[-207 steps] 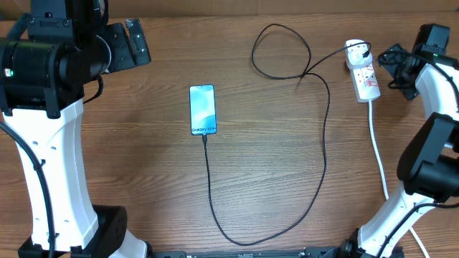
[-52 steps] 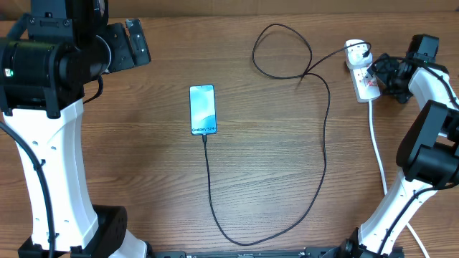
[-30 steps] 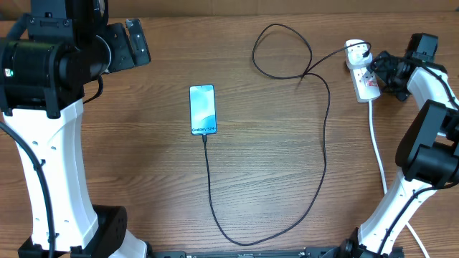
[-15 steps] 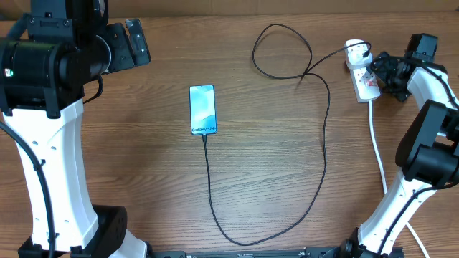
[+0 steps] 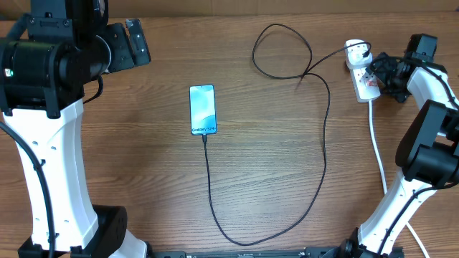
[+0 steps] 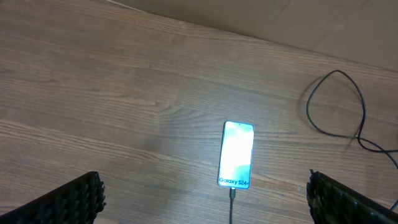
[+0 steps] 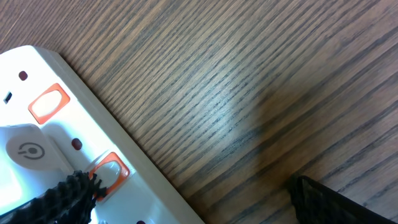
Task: Plug charger to phone and switch on socket
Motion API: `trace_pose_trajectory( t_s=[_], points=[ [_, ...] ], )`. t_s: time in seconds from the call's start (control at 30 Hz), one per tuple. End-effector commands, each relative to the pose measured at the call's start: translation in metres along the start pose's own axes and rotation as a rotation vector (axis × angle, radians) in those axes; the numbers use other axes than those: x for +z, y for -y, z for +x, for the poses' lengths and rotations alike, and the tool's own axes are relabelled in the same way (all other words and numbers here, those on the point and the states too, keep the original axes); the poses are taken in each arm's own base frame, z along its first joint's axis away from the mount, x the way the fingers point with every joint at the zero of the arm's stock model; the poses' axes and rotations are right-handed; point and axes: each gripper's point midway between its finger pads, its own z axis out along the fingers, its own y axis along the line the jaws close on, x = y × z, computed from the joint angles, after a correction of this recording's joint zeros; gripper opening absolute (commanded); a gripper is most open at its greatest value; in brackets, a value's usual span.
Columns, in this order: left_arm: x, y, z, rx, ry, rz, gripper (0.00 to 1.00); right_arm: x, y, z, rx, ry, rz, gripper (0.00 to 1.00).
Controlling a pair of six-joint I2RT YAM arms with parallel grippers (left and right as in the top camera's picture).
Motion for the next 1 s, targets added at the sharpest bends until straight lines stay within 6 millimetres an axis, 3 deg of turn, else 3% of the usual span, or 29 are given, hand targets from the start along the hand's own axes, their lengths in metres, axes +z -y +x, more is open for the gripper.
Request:
trace_pose_trajectory(
  t_s=[0.0, 0.5, 0.97],
  points=[
    [-0.005, -0.002, -0.002, -0.017, 0.018, -0.004, 1.00, 0.001, 0.001, -0.010, -0.011, 0.036, 0.023, 1.00],
    [-0.005, -0.002, -0.002, -0.017, 0.018, -0.004, 1.00, 0.000, 0.009, -0.019, 0.002, 0.061, 0.038, 1.00],
    [-0.005, -0.002, -0.002, -0.017, 0.018, -0.004, 1.00, 0.014, -0.003, -0.003, -0.003, 0.000, -0.034, 1.00]
  ],
)
